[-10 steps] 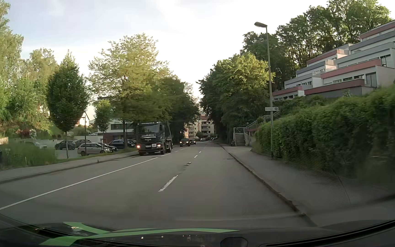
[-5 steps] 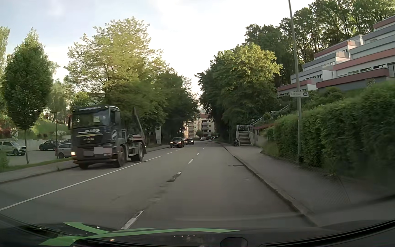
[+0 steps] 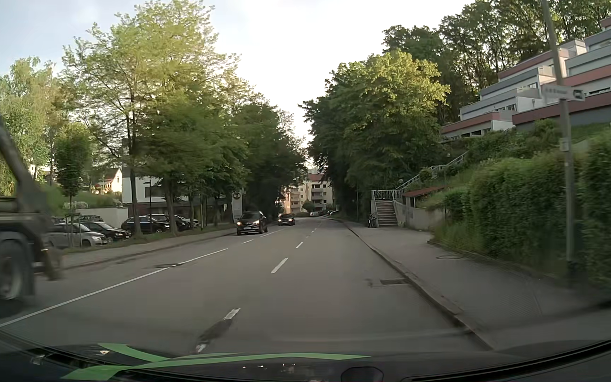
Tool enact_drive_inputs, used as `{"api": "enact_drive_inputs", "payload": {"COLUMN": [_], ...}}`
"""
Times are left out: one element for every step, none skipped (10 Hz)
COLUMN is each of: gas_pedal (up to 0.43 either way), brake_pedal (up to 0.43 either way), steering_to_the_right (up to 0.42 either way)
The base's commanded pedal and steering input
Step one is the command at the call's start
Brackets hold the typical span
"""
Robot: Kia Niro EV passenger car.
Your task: Follow the waypoints while adhering to traffic rules and regulations
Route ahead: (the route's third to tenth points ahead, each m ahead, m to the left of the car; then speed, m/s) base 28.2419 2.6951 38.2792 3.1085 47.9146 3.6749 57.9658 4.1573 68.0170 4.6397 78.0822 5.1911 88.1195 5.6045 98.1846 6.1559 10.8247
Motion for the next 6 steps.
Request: {"api": "enact_drive_inputs", "payload": {"gas_pedal": [0.0,0.0,0.0,0.0,0.0,0.0], "brake_pedal": [0.098,0.098,0.079,0.073,0.067,0.061], "steering_to_the_right": [-0.01,-0.014,-0.018,-0.019,-0.019,-0.02]}}
